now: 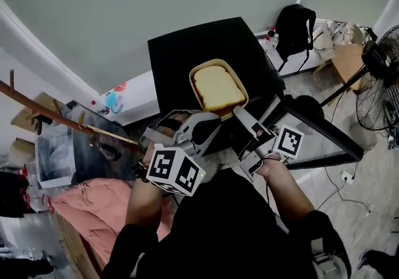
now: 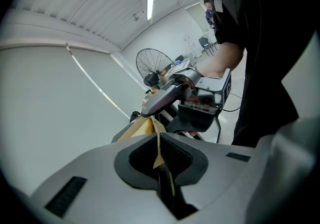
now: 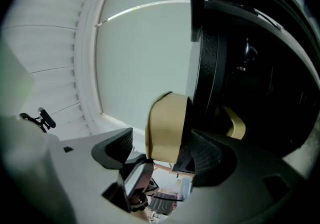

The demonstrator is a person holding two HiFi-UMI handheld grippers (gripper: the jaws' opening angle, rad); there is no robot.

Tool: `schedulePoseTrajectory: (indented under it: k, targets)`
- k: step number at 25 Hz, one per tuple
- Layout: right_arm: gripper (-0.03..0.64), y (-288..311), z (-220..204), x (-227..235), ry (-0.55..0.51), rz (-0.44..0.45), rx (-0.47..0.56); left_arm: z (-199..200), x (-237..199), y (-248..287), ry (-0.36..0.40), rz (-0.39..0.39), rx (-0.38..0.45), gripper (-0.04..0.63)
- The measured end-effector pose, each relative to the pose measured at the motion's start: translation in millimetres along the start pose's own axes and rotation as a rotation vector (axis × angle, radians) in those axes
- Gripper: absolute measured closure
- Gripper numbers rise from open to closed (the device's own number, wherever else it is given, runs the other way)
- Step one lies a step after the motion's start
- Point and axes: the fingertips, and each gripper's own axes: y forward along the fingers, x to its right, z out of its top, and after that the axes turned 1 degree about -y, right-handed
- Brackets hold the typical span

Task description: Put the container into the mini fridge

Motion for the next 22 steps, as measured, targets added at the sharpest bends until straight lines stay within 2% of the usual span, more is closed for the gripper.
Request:
schedulePoseTrajectory:
  k: [10,11,12,13,16,19,22]
  targets:
    - [0.269,11,-24,-3,0.077,0.006,-0.012,0,22,-31,-0.042,-0.006,0.037,0.563]
    - [0.284,10,-25,-3,0.078,0.005,-0.008,-1,24,-34,-0.047,-0.007,0.039,0.563]
    - [0.356,8,-26,-3,0.077,0.007,-0.004,0,26,-36,-0.048,-0.007,0.041,0.563]
    - [0.385,7,-27,-4,0.077,0.013,-0.001,0,27,-38,-0.050,-0.005,0.044,0.563]
    - [0.391,2,-29,-7,0.089,0.038,0.011,4,30,-41,-0.068,0.011,0.071,0.561]
    - [0.394,-6,-34,-11,0.082,0.050,0.035,9,36,-45,-0.107,0.026,0.122,0.555]
    - [0.394,-16,-40,-16,0.060,0.065,0.044,14,43,-55,-0.201,0.024,0.206,0.547]
